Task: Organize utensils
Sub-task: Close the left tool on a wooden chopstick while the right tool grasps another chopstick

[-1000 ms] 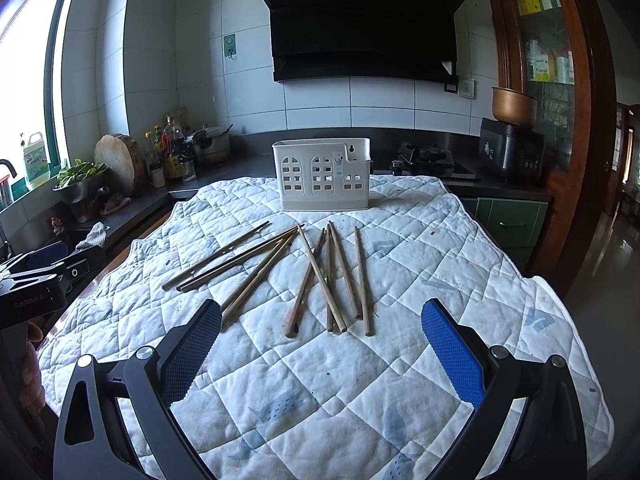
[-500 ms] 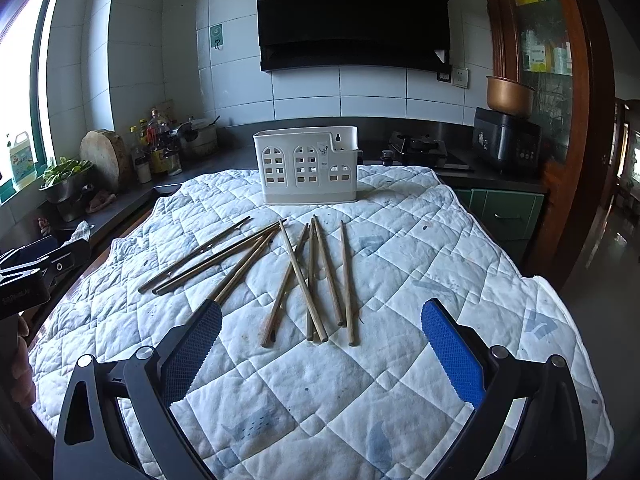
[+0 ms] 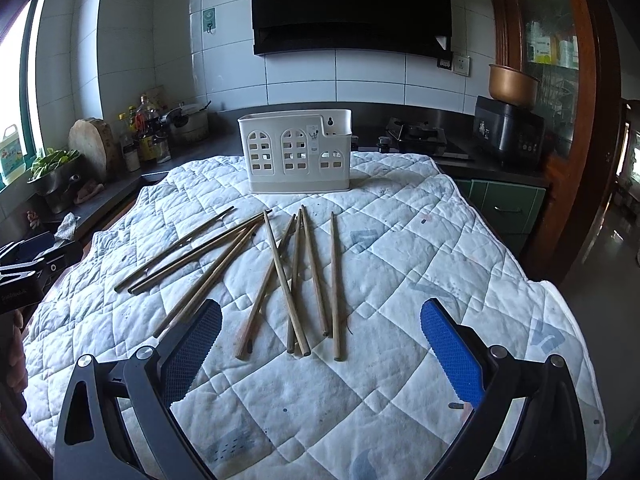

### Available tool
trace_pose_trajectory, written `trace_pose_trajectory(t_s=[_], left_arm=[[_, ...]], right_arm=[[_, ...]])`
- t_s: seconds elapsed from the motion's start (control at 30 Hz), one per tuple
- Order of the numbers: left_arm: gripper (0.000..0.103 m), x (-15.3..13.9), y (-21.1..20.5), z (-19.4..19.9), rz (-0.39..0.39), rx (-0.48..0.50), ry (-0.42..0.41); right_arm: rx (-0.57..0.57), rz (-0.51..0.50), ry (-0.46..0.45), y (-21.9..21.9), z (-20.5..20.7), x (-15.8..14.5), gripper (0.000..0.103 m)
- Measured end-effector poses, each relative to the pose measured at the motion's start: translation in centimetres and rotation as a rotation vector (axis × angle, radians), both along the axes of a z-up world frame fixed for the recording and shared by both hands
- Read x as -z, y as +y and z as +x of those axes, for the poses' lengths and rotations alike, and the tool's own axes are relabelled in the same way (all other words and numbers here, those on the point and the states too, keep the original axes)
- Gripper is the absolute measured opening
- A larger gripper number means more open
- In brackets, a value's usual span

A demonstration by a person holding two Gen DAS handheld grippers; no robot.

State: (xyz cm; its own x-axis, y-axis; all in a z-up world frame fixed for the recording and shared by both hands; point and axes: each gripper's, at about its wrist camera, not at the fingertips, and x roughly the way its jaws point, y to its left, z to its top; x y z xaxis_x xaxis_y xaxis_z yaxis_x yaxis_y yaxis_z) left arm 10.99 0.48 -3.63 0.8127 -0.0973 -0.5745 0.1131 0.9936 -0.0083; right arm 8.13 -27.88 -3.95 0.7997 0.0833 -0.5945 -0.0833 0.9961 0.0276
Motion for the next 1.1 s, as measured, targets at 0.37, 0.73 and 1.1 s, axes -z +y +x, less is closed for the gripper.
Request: trace_pose_trajectory(t_s=[0.37, 0.73, 1.1], left_arm=[[0.048, 3.4, 0.5, 5.5, 0.001, 0.107, 0.140], [0.017, 6.7, 0.5, 9.1, 0.015, 0.126, 0.239], [0.012, 8.1, 0.6, 10.5, -0.010, 0.129, 0.280]], right_arm=[[0.002, 0.009, 0.060, -0.9, 3.0, 1.7, 0.095], [-0.002, 0.015, 0.115, -1.3, 5.7, 2.9, 0.079], [-0.017, 0.011, 0.155, -1.2, 7.2, 3.6, 0.063]])
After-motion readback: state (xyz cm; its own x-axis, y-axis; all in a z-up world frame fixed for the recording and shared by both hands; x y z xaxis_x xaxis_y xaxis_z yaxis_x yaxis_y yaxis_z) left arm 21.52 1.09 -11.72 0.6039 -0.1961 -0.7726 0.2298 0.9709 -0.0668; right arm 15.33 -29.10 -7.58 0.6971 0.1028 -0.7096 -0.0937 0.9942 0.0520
